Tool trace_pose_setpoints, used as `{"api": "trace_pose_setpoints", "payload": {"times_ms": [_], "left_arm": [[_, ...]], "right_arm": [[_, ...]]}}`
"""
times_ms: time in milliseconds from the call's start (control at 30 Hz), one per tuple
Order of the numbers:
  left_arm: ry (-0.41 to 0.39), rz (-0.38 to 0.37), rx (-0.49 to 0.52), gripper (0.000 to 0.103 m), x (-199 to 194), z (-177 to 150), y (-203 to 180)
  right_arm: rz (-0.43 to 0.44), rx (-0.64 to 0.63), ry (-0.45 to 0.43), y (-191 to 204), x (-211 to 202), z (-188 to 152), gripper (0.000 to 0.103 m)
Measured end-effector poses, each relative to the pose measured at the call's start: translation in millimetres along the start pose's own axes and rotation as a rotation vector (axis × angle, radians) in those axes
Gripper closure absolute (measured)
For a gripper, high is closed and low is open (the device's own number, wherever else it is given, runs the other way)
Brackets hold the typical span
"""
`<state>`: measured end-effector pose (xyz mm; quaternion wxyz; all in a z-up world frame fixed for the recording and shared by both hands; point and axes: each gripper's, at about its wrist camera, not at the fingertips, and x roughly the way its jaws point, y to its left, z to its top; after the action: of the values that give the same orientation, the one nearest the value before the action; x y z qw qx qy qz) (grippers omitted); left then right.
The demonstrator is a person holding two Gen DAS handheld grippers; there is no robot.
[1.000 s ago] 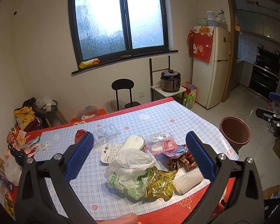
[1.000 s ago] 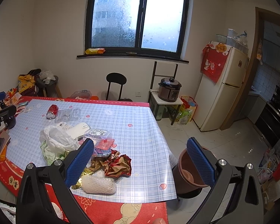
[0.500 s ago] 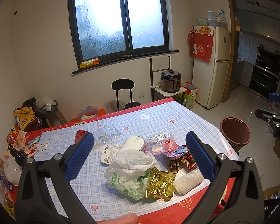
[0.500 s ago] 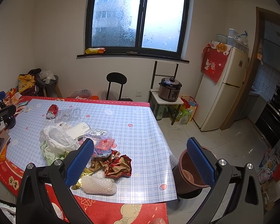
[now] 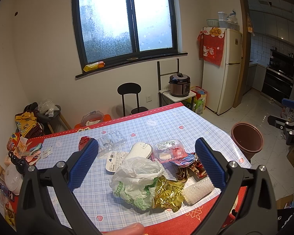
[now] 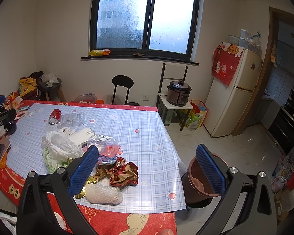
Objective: Collect trash
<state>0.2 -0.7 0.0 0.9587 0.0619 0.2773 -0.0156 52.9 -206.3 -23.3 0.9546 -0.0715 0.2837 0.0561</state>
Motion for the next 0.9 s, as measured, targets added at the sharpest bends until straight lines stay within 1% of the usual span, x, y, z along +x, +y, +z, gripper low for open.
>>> {"api": "trace_pose_setpoints", "payload": {"times_ms": [900], "left_arm": [[0.001,-0.005,-0.004,0.006,3.2,1.7,3.0]], "right_arm": [[0.007,-0.006,0.003,8.0,0.6,-4.6,0.005]]}}
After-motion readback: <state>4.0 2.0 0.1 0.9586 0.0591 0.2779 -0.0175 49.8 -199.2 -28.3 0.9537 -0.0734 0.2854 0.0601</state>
